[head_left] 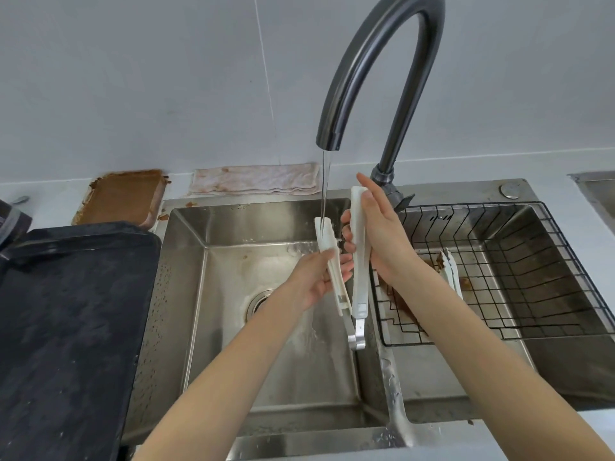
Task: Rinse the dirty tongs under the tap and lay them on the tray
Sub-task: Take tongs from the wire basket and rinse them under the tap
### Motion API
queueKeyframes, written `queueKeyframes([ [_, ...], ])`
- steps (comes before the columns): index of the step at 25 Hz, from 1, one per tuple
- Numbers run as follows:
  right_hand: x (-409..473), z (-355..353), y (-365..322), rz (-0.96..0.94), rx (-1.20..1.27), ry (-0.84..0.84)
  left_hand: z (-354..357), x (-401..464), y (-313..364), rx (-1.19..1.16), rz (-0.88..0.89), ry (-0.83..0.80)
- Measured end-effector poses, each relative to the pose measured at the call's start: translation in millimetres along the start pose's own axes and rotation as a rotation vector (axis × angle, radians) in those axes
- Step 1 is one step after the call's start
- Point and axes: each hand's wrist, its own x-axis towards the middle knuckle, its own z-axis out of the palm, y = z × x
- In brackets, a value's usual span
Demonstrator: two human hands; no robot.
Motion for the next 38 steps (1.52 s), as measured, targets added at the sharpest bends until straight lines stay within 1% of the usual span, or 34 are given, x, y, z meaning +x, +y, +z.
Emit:
queueKeyframes([
  [2,-0.7,0.0,0.6,0.015,-0.018,-0.01,0.4,-1.0,-1.5,-0.067,-0.035,0.0],
  [5,4.8,-1.2,0.4,0.099,-0.006,0.004,-1.1,-6.1,-5.8,-0.118,-0.089,0.024],
  [8,10.0,0.2,3.6,0.168,-0.082,0.02,-4.0,-7.7,-12.7,-0.166,-0.119,0.055],
  [11,4.3,3.0,12.1,0.221,-0.18,-0.049,-5.5,-2.4,-12.1,-0.266,-0.116,0.05],
  [13,-0.8,4.0,17.0,0.182,-0.311,-0.031,-4.2,-0.8,-9.9,-0.296,-0.123,0.039],
  [15,-1.2,1.5,21.4,0.092,-0.364,0.08,-4.0,3.5,-10.2,-0.367,-0.121,-0.005],
  [17,1.9,-5.5,28.6,0.033,-0.285,0.186,-5.8,8.8,-10.9,-0.466,-0.107,-0.028],
  [19,3.4,-12.6,36.4,0.062,-0.135,0.255,-8.6,13.3,-9.6,-0.523,-0.087,-0.033],
  [22,3.9,-20.1,44.7,0.262,0.219,0.323,-12.7,9.3,-2.8,-0.56,-0.049,-0.078],
  [24,5.0,-22.9,50.1,0.418,0.423,0.327,-15.6,4.9,1.5,-0.629,-0.037,-0.117],
  [26,9.1,-25.0,60.6,0.562,0.543,0.306,-16.1,-0.7,6.7,-0.661,0.003,-0.162],
  [28,11.1,-25.6,70.0,0.656,0.572,0.269,-13.4,-5.4,10.8,-0.601,0.043,-0.201],
  [30,8.6,-24.8,73.4,0.674,0.525,0.194,-9.1,-7.8,13.9,-0.539,0.065,-0.226],
  [31,7.1,-25.1,74.3,0.667,0.456,0.166,-7.1,-8.0,15.0,-0.521,0.072,-0.237],
  [34,10.0,-29.8,83.6,0.648,0.13,0.21,0.1,-7.4,19.7,-0.508,0.098,-0.236],
  [35,11.6,-30.8,87.2,0.646,0.068,0.216,3.2,-6.5,20.9,-0.491,0.112,-0.218],
  [38,9.5,-30.0,85.4,0.65,0.07,0.211,12.5,-0.8,23.4,-0.434,0.083,-0.118],
])
